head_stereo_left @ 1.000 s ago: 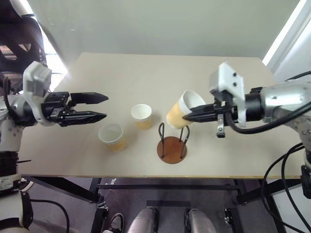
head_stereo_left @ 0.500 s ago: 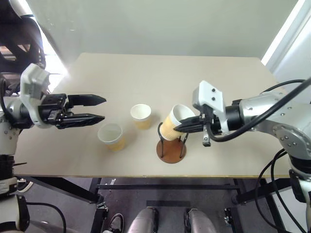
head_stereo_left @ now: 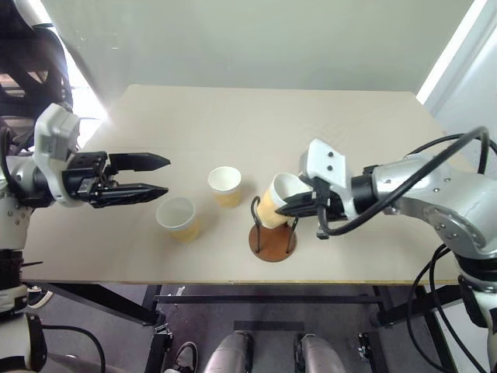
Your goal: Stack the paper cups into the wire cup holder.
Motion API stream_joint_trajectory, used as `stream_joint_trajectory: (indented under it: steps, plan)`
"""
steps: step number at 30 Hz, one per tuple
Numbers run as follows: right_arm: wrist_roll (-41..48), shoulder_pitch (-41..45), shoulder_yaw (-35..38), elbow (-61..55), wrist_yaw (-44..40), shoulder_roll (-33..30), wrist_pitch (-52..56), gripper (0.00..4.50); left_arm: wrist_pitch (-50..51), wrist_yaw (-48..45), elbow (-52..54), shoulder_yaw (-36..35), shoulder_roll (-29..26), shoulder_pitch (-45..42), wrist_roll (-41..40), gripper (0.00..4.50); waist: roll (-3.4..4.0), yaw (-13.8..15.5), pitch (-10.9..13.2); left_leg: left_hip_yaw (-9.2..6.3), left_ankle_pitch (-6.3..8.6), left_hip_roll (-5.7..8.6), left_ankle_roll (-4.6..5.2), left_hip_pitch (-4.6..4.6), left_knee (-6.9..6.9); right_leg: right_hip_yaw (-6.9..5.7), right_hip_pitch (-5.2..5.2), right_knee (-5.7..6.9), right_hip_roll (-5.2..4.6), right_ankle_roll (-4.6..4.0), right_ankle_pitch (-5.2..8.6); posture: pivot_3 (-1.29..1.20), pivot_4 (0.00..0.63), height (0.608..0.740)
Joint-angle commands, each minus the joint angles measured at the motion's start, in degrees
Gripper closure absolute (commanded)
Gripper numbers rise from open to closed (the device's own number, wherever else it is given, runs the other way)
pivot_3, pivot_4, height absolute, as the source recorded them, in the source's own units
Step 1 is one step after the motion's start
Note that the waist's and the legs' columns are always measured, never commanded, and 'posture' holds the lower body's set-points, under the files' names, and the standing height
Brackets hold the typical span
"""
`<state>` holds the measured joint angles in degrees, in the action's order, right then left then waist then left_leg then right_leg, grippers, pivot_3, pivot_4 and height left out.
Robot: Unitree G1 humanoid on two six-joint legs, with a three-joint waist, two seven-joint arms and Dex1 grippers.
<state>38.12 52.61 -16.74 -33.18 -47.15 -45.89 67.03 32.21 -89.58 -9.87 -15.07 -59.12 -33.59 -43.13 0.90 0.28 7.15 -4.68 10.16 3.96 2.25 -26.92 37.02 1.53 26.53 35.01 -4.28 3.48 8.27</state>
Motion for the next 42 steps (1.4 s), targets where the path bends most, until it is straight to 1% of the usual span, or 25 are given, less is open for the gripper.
stream_joint_trajectory:
  steps: [1,3,4,8,9,10,13,14,15,18,20,22,24,26,28,30,34,38,42]
  plan:
    - [-1.0,0.3,0.6,-1.3,-0.6,-0.7,-1.4,4.3,-0.4,0.1,1.8,-1.8,-1.1,-0.5,-0.1,1.02,0.0,0.0,0.0,0.0,0.0,0.0,0.0,0.0,0.0,0.0,0.0,0.0,0.0,0.0,0.0,0.0,0.15,0.74]
    - [-1.2,0.2,0.4,-1.3,-0.8,-0.8,-1.6,3.89,-0.4,0.1,1.7,-1.7,-1.1,-0.5,-0.1,1.02,0.0,0.0,0.0,0.0,0.0,0.0,0.0,0.0,0.0,0.0,0.0,0.0,0.0,0.0,0.0,0.0,0.15,0.74]
    - [-1.2,0.2,0.3,-1.4,-0.9,-0.8,-1.7,3.58,-0.4,0.0,1.7,-1.7,-1.1,-0.4,-0.1,1.02,0.0,0.0,0.0,0.0,0.0,0.0,0.0,0.0,0.0,0.0,0.0,0.0,0.0,0.0,0.0,0.0,0.15,0.74]
    - [-1.6,0.2,0.5,-1.5,-1.2,-0.8,-1.7,2.24,-0.5,-0.2,1.7,-1.5,-1.4,-0.4,0.2,1.02,0.0,0.0,0.0,0.0,0.0,0.0,-0.01,0.0,0.0,0.0,0.0,0.0,0.0,-0.01,0.0,0.0,0.15,0.74]
    - [-1.8,0.2,0.5,-1.5,-1.3,-1.0,-1.7,1.79,-0.7,-0.3,1.6,-1.5,-1.5,-0.4,0.3,1.02,0.0,0.0,0.0,0.0,0.0,0.0,-0.01,0.0,0.0,0.0,0.0,0.0,0.0,-0.02,0.0,0.0,0.15,0.74]
    - [-2.2,0.3,0.5,-1.4,-1.7,-1.7,-2.0,1.56,-0.9,-0.5,1.4,-1.3,-1.8,-0.4,0.8,1.02,0.0,0.0,0.0,0.0,0.0,0.0,-0.01,0.0,0.0,0.0,0.0,0.0,0.0,-0.02,0.0,0.0,0.15,0.74]
    - [-3.0,0.1,2.6,-0.5,-3.5,-5.3,-3.3,1.56,-3.3,-2.0,-0.5,0.2,-3.9,-1.1,4.0,1.02,0.0,0.0,0.0,0.0,0.01,0.0,-0.01,-0.03,0.0,0.0,0.02,-0.02,0.0,-0.04,0.01,0.0,0.15,0.74]
    - [-3.0,-0.3,4.0,-0.1,-4.0,-6.6,-3.9,1.56,-4.5,-2.5,-1.3,1.1,-5.2,-1.3,5.4,1.02,0.0,0.0,0.0,-0.01,0.02,0.0,-0.01,-0.04,-0.01,0.0,0.02,-0.04,0.0,-0.05,0.01,0.0,0.15,0.74]
    - [-2.0,-1.6,7.0,-0.2,-5.1,-7.8,-5.6,1.56,-6.7,-2.8,-2.2,2.7,-7.2,-1.1,7.2,1.02,-0.01,0.1,0.0,0.0,0.03,0.0,-0.01,-0.05,-0.01,0.0,0.02,-0.05,0.0,-0.06,0.02,0.0,0.15,0.74]
    - [4.1,-7.0,19.1,-1.5,-7.5,-8.3,-8.5,1.56,-12.6,-2.9,-4.5,6.9,-12.1,-0.8,10.0,1.02,-0.02,0.1,0.0,-0.01,0.09,0.0,-0.03,-0.06,-0.04,0.02,0.05,-0.05,0.0,-0.2,0.11,0.0,0.15,0.74]
    - [11.3,-12.1,31.7,-1.8,-7.3,-6.7,-8.3,1.56,-14.3,-2.9,-6.0,9.2,-14.3,-1.3,9.5,1.02,-0.04,0.3,0.0,-0.01,0.15,0.0,-0.06,-0.08,-0.08,0.03,0.08,-0.06,0.0,-0.22,0.16,0.0,0.15,0.74]
    - [18.8,-17.1,42.2,-3.2,-6.3,-4.9,-8.8,1.56,-15.7,-2.9,-6.8,11.2,-15.8,-1.3,8.7,1.02,-0.07,0.4,0.0,0.01,0.23,0.0,-0.08,-0.1,-0.11,0.03,0.11,-0.05,-0.01,-0.22,0.24,0.0,0.15,0.74]
    - [20.7,-22.7,48.9,-6.1,-5.6,-3.4,-12.1,1.56,-16.8,-2.9,-7.4,12.9,-16.5,-1.3,8.4,1.02,-0.08,0.5,0.0,0.03,0.29,0.0,-0.11,-0.06,-0.13,0.04,0.1,-0.03,0.0,-0.24,0.31,0.0,0.15,0.74]
    - [22.1,-27.5,52.8,-8.6,-4.8,-2.4,-14.5,1.56,-17.9,-2.9,-7.5,15.1,-17.5,-1.1,8.9,1.02,-0.08,0.4,0.0,0.0,0.32,-0.03,-0.16,-0.07,-0.15,0.0,0.11,-0.05,0.01,-0.23,0.32,0.0,0.15,0.74]
    - [23.3,-31.8,54.0,-10.5,-4.5,-2.9,-15.4,1.56,-19.9,-2.9,-7.1,18.0,-18.6,-0.3,10.1,1.02,-0.08,0.4,0.0,0.01,0.36,-0.07,-0.19,-0.05,-0.13,-0.02,0.12,0.0,0.02,-0.24,0.33,0.0,0.15,0.74]
    - [23.9,-34.0,53.6,-11.5,-3.4,-3.5,-16.7,1.56,-20.5,-2.9,-6.3,19.8,-19.1,-0.3,9.9,1.02,-0.08,0.1,0.0,0.02,0.37,-0.1,-0.21,-0.02,-0.13,-0.01,0.12,0.03,0.03,-0.24,0.33,0.0,0.15,0.74]
    - [24.3,-35.6,52.2,-11.6,-2.4,-4.9,-19.0,1.56,-21.8,-2.9,-4.2,22.3,-20.5,-0.1,9.0,1.02,-0.09,0.0,0.0,0.0,0.34,-0.1,-0.23,-0.02,-0.12,0.0,0.12,0.05,0.05,-0.32,0.27,0.0,0.15,0.74]
    - [24.9,-36.9,51.3,-11.4,-1.7,-6.1,-20.9,1.56,-23.2,-2.9,-3.8,24.1,-21.2,0.3,10.4,1.02,-0.1,0.0,-0.1,0.0,0.35,-0.09,-0.22,-0.03,-0.11,0.02,0.11,0.02,0.04,-0.32,0.26,0.0,0.15,0.74]
    - [25.2,-37.4,50.3,-11.8,-0.9,-6.9,-22.5,1.56,-25.2,-2.9,-4.8,25.9,-18.8,-0.4,14.0,1.02,-0.09,0.0,-0.1,0.0,0.35,-0.09,-0.22,-0.04,-0.11,0.01,0.12,0.01,0.04,-0.3,0.28,0.0,0.15,0.74]
